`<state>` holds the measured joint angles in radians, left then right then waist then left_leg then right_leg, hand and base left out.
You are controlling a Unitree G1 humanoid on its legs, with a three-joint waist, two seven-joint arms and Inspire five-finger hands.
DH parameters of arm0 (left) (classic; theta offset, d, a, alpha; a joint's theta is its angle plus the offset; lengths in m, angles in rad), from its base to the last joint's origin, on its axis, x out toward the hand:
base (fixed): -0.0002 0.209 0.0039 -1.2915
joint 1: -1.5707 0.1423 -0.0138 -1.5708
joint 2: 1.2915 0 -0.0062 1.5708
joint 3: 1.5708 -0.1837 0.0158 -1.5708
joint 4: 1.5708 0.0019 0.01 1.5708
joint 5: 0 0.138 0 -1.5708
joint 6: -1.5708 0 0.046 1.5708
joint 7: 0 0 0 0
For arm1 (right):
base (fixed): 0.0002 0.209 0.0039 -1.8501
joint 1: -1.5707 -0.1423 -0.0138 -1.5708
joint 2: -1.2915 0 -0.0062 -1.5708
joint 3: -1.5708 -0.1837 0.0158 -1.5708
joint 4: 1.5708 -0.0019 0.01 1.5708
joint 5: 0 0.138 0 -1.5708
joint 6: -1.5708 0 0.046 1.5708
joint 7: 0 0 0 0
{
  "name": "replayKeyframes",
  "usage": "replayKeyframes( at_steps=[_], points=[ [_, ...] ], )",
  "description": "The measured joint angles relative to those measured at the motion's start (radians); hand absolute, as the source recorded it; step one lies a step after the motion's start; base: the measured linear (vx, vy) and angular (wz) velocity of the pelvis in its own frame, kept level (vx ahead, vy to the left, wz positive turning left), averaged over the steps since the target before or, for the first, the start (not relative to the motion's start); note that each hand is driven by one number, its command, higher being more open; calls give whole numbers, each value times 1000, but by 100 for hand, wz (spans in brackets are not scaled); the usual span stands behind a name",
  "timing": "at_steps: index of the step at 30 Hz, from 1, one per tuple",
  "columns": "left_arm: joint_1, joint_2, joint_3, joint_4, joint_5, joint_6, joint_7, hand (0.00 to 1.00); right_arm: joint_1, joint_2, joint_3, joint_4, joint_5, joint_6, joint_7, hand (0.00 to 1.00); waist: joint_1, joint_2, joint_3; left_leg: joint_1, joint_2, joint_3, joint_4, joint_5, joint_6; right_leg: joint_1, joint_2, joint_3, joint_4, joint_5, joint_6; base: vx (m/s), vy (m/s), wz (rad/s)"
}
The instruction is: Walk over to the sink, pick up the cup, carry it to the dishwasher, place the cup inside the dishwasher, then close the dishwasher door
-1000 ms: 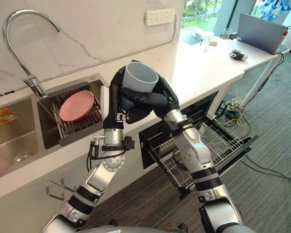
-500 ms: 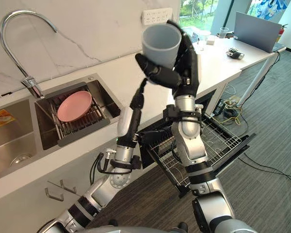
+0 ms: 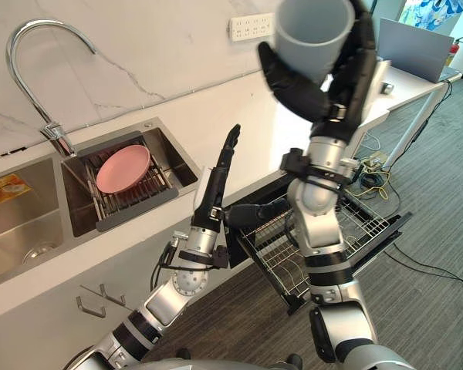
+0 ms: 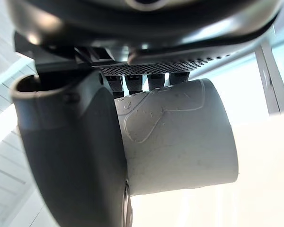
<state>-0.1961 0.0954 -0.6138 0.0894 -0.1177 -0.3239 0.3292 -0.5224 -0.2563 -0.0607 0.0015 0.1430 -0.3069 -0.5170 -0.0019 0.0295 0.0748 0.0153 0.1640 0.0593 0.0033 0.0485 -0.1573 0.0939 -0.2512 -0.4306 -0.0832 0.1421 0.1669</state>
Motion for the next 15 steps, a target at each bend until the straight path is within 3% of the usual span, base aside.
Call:
replayKeyframes(
  at_steps=[3,6,10,15],
  points=[
    [84,0,-13,-56,-255,20,-168,100,73,-38,-104,-1,-12,25,-31,0,-11,1,1,-5,-2,-4,-3,0,0,-3,-2,-5,0,-4,2,3,-1,3],
    [158,0,-18,-93,-387,58,-275,100,162,-69,-209,16,-12,32,-42,0,-17,7,2,-6,-2,-5,-3,0,0,-3,-2,-7,0,-6,4,3,-1,1],
    [248,1,5,-99,-415,100,-366,100,244,-90,-319,75,-9,28,-39,0,-28,12,1,-13,-2,-13,-2,-1,-1,-4,-1,-14,0,-9,4,-12,-1,5],
    [356,2,57,-66,-255,152,-381,100,352,-90,-344,126,-11,29,19,0,-39,13,3,-21,-1,-21,0,-1,-1,-7,-1,-18,1,-12,3,-10,0,2]
  ],
)
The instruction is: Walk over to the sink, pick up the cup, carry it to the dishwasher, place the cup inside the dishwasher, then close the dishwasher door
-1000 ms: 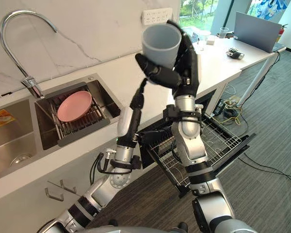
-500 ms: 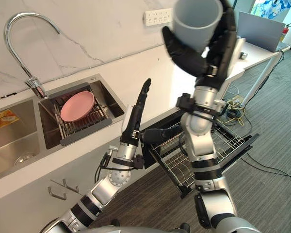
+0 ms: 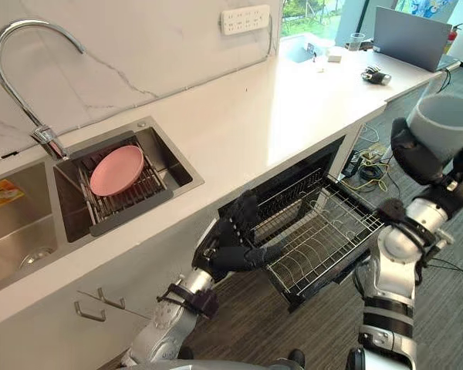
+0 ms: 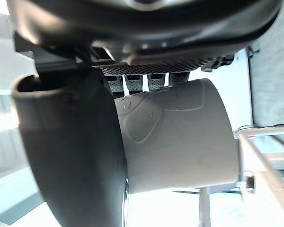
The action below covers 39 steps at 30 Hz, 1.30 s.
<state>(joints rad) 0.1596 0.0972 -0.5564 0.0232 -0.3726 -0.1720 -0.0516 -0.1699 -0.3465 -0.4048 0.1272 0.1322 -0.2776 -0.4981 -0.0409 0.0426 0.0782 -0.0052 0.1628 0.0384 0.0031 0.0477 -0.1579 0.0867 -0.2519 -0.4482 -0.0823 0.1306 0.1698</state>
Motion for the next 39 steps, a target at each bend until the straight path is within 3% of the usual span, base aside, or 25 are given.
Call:
replayKeyframes(
  at_steps=[4,9,14,17,21,27,32,39],
  points=[
    [1,-6,28,207,48,52,-16,100,32,2,49,68,0,19,110,0,2,0,0,2,3,1,-1,0,0,0,3,3,1,-1,-1,0,0,0],
    [63,25,137,444,192,57,41,100,91,46,139,180,4,92,253,0,8,-4,3,12,3,2,-4,1,0,8,4,7,0,-2,-4,0,0,0],
    [80,61,239,544,258,56,88,100,117,67,172,349,-41,168,303,0,33,-13,9,17,1,-3,-4,1,0,20,2,1,0,-7,-6,-14,2,3],
    [96,65,286,640,278,51,106,100,121,59,176,413,-58,184,307,0,37,-12,10,15,1,-10,-4,2,0,21,2,-5,0,-8,-4,-12,0,7],
    [97,43,332,656,297,2,132,100,120,-3,175,443,-99,190,341,0,40,-6,36,-21,-4,-55,-4,21,0,22,2,-49,1,-7,-2,-37,-4,29],
    [70,37,372,648,328,-10,141,100,17,-74,193,565,-117,294,479,0,56,2,104,-68,-4,-113,-4,51,-3,16,9,-105,13,-9,-6,-53,-8,28],
    [53,42,415,629,374,-28,164,100,-34,-89,245,616,-83,321,526,0,91,-4,155,-91,1,-121,-12,66,-4,-9,12,-111,28,-18,-19,-41,-4,8],
    [33,89,469,599,511,-86,282,100,-147,-124,263,691,-36,320,511,0,120,-43,255,-115,2,-128,-50,107,-3,-42,12,-116,49,-26,-28,-27,-4,10]
  ],
)
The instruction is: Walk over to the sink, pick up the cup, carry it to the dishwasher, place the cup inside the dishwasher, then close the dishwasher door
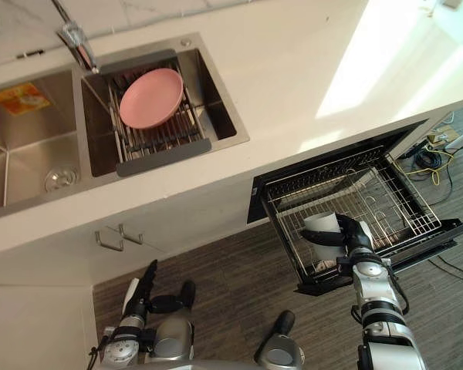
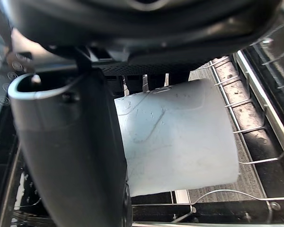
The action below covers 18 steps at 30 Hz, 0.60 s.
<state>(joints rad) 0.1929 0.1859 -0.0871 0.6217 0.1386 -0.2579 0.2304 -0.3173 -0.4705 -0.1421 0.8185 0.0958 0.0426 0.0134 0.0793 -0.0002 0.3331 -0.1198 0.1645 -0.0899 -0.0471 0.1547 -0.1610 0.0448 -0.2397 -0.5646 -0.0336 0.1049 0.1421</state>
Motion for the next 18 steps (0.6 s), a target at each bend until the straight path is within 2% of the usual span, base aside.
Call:
replayKeyframes(
  at_steps=[4,8,13,18],
  points=[
    [0,13,1,34,-21,34,49,100,-62,-9,3,43,-1,-1,-23,0,16,-4,42,-2,0,-6,-11,8,1,-15,-1,14,21,-16,0,-15,-6,4],
    [-7,-5,31,67,-146,39,118,100,-116,-28,33,95,-1,0,-63,0,47,-4,82,-29,1,-25,-21,21,-1,-47,-1,14,46,-30,-2,-27,-17,12],
    [-14,-5,109,116,-219,37,124,100,-191,-30,43,126,-1,23,-71,0,63,-3,97,-53,1,-34,-23,25,-1,-71,-2,18,54,-33,-5,-18,-10,4],
    [-34,-12,116,128,-218,60,112,100,-276,-58,93,174,0,46,-64,0,83,-3,116,-74,1,-26,-21,25,0,-114,-8,46,78,-38,0,-50,-1,-7]
  ],
)
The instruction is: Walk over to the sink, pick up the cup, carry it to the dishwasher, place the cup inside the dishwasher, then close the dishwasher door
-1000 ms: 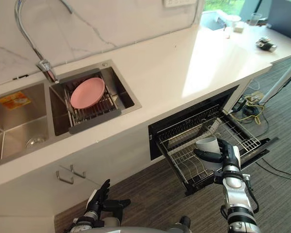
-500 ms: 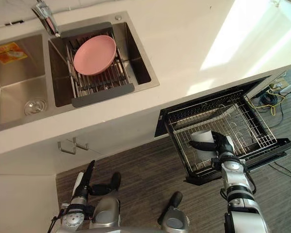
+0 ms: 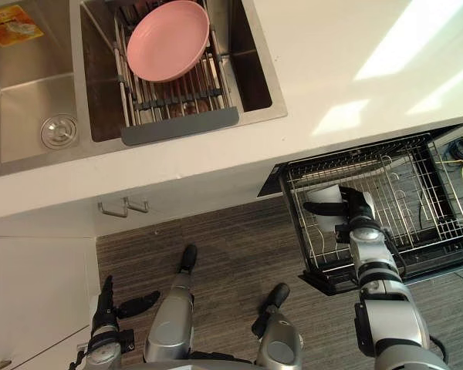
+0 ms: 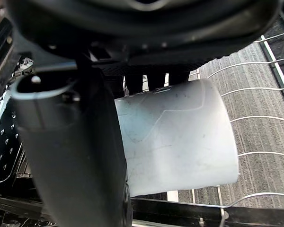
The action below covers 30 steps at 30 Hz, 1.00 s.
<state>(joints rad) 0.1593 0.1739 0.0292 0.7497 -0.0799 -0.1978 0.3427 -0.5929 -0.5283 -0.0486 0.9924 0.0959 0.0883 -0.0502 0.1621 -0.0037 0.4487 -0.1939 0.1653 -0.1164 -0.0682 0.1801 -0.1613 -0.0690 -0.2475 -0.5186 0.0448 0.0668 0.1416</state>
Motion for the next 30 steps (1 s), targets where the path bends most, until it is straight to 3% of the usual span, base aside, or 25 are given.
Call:
replayKeyframes(
  at_steps=[2,3,7,9,11,17,21,24,26,30],
  points=[
    [-6,-7,0,3,-1,9,-3,100,-21,-19,17,21,1,9,9,0,14,-1,3,-10,0,9,0,1,2,-34,-9,18,37,-14,1,-59,3,-13],
    [-6,-9,0,7,-2,11,-7,100,-28,-26,17,27,1,16,14,100,17,-2,8,-12,0,10,1,2,2,-44,-14,22,55,-23,1,-39,-5,-9],
    [-9,-14,1,29,0,18,-21,100,-38,-34,16,43,13,79,85,100,18,-6,14,-22,1,-6,9,1,2,-57,-16,22,76,-35,-1,-37,-25,4],
    [-12,-18,1,31,2,21,-21,100,-51,-34,-16,104,113,143,131,100,21,-10,18,-25,-1,-9,17,0,0,-54,-16,22,78,-38,-4,-44,-34,3],
    [-26,-18,2,34,2,31,-22,100,-57,-34,-39,139,162,164,132,100,24,-11,25,-29,-1,-12,24,0,0,-54,-16,20,81,-41,-3,-59,-21,3],
    [-52,-16,3,42,0,56,-41,100,-62,-32,-103,195,192,132,91,100,41,-11,27,-39,-1,-40,32,-1,1,-74,-29,19,159,-92,9,-85,-26,13],
    [-52,-16,15,48,-61,105,-78,100,-51,-16,-163,187,283,51,34,100,44,-14,28,-29,-1,-38,30,-1,1,-71,-30,26,167,-98,9,-55,-29,0],
    [-51,-18,35,60,-69,116,-101,100,13,0,-166,75,314,-22,-10,100,42,-18,29,-3,-1,-27,31,-6,-6,-42,-22,46,145,-82,12,-13,-24,-10],
    [-51,-18,49,75,-69,126,-109,100,84,38,-183,-66,335,-79,-39,100,33,-29,22,31,-1,-5,28,-19,-6,-15,-20,63,122,-73,14,17,-22,-24],
    [-25,16,67,112,-74,179,-151,100,283,177,-238,-426,333,-186,-78,100,-24,-69,-43,75,-8,37,14,-47,2,-1,-28,94,110,-73,18,48,-14,-24]
  ],
)
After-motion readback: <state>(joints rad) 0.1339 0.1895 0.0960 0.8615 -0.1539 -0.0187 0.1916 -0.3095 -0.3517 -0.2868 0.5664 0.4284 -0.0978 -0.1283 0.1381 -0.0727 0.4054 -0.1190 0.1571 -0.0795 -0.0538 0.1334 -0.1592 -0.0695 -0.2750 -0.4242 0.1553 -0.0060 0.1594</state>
